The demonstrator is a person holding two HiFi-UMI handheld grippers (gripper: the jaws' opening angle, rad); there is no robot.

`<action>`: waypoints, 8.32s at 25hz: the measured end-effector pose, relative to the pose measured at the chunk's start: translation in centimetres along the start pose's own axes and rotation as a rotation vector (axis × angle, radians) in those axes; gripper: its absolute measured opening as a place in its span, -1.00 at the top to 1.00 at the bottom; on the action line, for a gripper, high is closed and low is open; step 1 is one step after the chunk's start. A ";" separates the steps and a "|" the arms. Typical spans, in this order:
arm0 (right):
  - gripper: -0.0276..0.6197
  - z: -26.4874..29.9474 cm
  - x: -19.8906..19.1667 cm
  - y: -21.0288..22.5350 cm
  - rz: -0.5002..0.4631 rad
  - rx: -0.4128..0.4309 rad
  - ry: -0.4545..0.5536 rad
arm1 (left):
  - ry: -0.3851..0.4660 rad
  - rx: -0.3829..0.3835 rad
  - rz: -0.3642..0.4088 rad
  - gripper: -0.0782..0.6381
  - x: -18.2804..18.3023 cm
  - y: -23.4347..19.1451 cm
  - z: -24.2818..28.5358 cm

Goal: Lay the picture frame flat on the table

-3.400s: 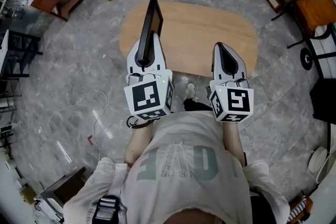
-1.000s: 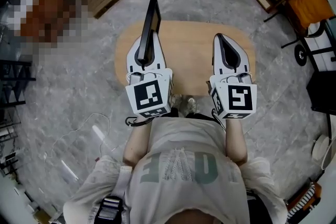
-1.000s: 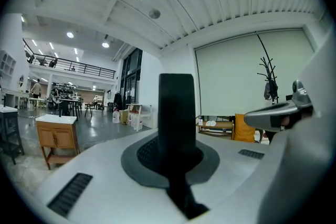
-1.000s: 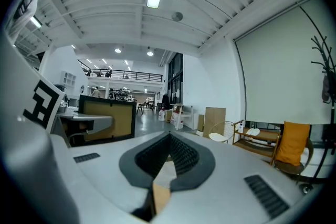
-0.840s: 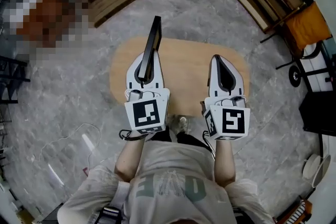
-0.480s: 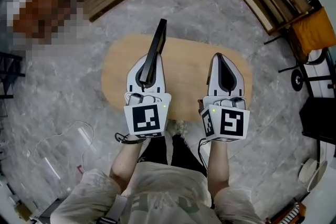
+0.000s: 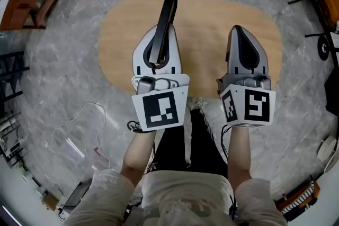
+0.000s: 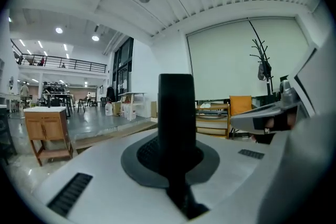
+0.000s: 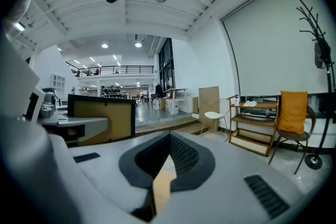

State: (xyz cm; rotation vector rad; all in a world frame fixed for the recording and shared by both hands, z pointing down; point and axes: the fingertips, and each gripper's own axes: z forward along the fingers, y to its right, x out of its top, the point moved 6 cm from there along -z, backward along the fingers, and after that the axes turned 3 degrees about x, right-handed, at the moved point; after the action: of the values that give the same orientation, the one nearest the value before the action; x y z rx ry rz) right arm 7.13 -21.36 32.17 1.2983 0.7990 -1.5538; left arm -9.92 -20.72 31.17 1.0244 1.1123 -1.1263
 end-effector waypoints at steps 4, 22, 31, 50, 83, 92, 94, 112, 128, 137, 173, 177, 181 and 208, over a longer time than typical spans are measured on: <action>0.90 0.3 -4.1 -0.7 0.015 0.024 -0.028 | -0.050 0.009 0.010 0.73 -4.7 0.4 -0.2; 0.90 -0.8 -14.9 -1.8 0.095 0.053 -0.159 | -0.216 0.036 -0.045 0.73 -15.8 1.5 -1.9; 0.90 -1.1 -14.8 -1.3 0.094 0.055 -0.161 | -0.259 0.009 0.002 0.73 -16.5 2.4 -1.8; 0.90 -2.7 -16.4 0.4 0.095 0.065 -0.197 | -0.435 -0.147 0.903 0.73 -23.1 6.8 2.7; 0.90 -3.8 -20.0 1.8 0.147 0.087 -0.288 | -0.579 -0.469 1.260 0.62 -32.5 11.4 5.1; 0.90 -3.4 -20.6 1.4 0.147 0.123 -0.305 | -0.681 -0.592 1.247 0.16 -34.3 11.2 4.2; 0.90 -3.5 -20.8 1.4 0.151 0.128 -0.312 | -0.684 -0.600 1.248 0.16 -34.4 11.2 4.2; 0.90 -3.0 -21.8 1.2 0.173 0.172 -0.349 | -0.715 -0.687 1.178 0.03 -34.2 11.1 4.2; 0.90 -2.7 -22.2 0.9 0.175 0.194 -0.351 | -0.757 -0.716 1.140 -0.06 -34.4 11.5 3.2; 0.90 -3.1 -22.4 0.7 0.187 0.188 -0.354 | -0.774 -0.753 1.150 -0.06 -34.6 11.9 1.8; 0.90 -6.3 11.7 -0.6 -0.038 0.082 0.106 | -0.247 -0.286 0.277 0.76 10.3 6.0 1.2; 0.90 -12.1 19.2 -1.9 -0.096 0.038 0.238 | 0.022 -0.159 -0.004 0.76 20.7 4.3 -5.7; 0.90 -17.7 22.2 -3.8 -0.146 0.018 0.309 | 0.201 -0.109 -0.130 0.76 25.9 4.6 -13.0; 0.90 -23.2 19.5 -6.9 -0.127 0.098 0.268 | 0.138 -0.067 -0.054 0.75 21.9 6.8 -20.2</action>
State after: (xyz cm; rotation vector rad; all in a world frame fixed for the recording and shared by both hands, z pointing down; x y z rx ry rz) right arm 9.03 -2.68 7.41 1.5764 0.9991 -1.5528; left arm -4.26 -3.25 6.81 1.0375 1.2860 -1.0660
